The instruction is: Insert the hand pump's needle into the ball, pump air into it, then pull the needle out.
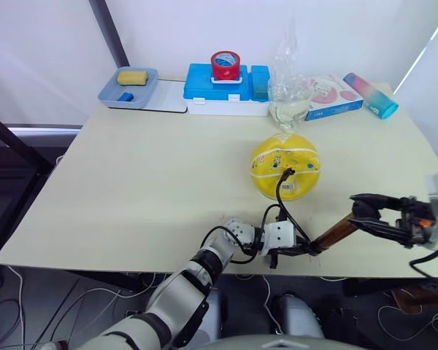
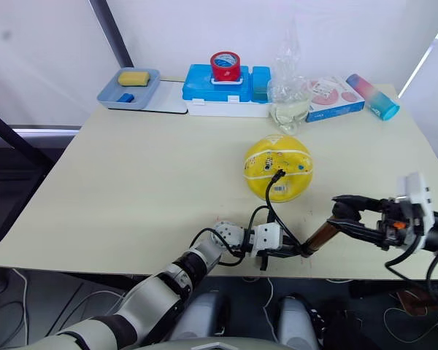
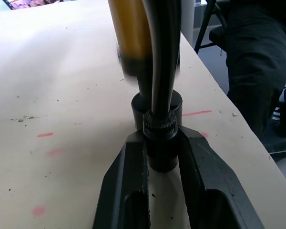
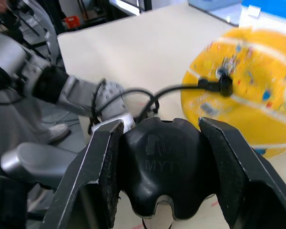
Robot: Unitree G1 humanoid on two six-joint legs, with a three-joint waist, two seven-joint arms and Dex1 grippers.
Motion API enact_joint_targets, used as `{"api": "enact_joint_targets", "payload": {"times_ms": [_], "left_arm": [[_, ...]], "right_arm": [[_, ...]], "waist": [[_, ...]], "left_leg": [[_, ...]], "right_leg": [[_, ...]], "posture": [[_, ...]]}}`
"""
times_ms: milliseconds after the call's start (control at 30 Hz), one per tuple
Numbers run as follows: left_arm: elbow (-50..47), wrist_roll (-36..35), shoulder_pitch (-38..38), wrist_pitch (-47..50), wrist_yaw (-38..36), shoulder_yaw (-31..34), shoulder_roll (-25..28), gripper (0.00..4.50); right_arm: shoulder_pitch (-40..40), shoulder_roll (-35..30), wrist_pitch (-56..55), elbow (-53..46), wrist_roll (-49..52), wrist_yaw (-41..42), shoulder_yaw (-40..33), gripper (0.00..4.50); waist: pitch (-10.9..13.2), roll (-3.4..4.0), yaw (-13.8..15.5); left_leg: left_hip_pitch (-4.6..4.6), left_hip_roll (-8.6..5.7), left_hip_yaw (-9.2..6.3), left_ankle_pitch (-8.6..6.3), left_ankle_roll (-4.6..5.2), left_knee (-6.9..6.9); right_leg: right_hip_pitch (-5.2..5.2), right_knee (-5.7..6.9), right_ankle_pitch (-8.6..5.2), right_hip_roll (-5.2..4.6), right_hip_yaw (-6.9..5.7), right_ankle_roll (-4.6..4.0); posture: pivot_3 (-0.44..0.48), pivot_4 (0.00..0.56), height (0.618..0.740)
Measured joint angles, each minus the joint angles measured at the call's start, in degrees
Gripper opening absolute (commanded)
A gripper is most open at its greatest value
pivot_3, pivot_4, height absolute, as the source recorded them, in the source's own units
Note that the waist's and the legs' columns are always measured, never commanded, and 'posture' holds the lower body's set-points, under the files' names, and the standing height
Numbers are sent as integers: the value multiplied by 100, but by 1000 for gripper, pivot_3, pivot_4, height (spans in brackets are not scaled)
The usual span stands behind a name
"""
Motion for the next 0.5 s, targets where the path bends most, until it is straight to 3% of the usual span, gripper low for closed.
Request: {"api": "enact_joint_targets", "payload": {"times_ms": [267,500], "left_arm": [[6,0,-6,0,-6,5,1,378],[8,0,-13,0,-22,5,1,378]], "right_arm": [[-433,-741,1232,4,1155,-13,-1134,2000],[-730,-994,1711,-56,1430,-167,-1303,2000]], "waist": [[5,-1,-1],[8,6,2]], "left_leg": [[-1,1,-1,-4,-7,0],[-1,2,0,-3,-5,0]], "right_leg": [[0,-1,-13,1,0,20],[-1,-1,-12,0,0,19]], "posture": [[0,150,739],[0,150,739]]}}
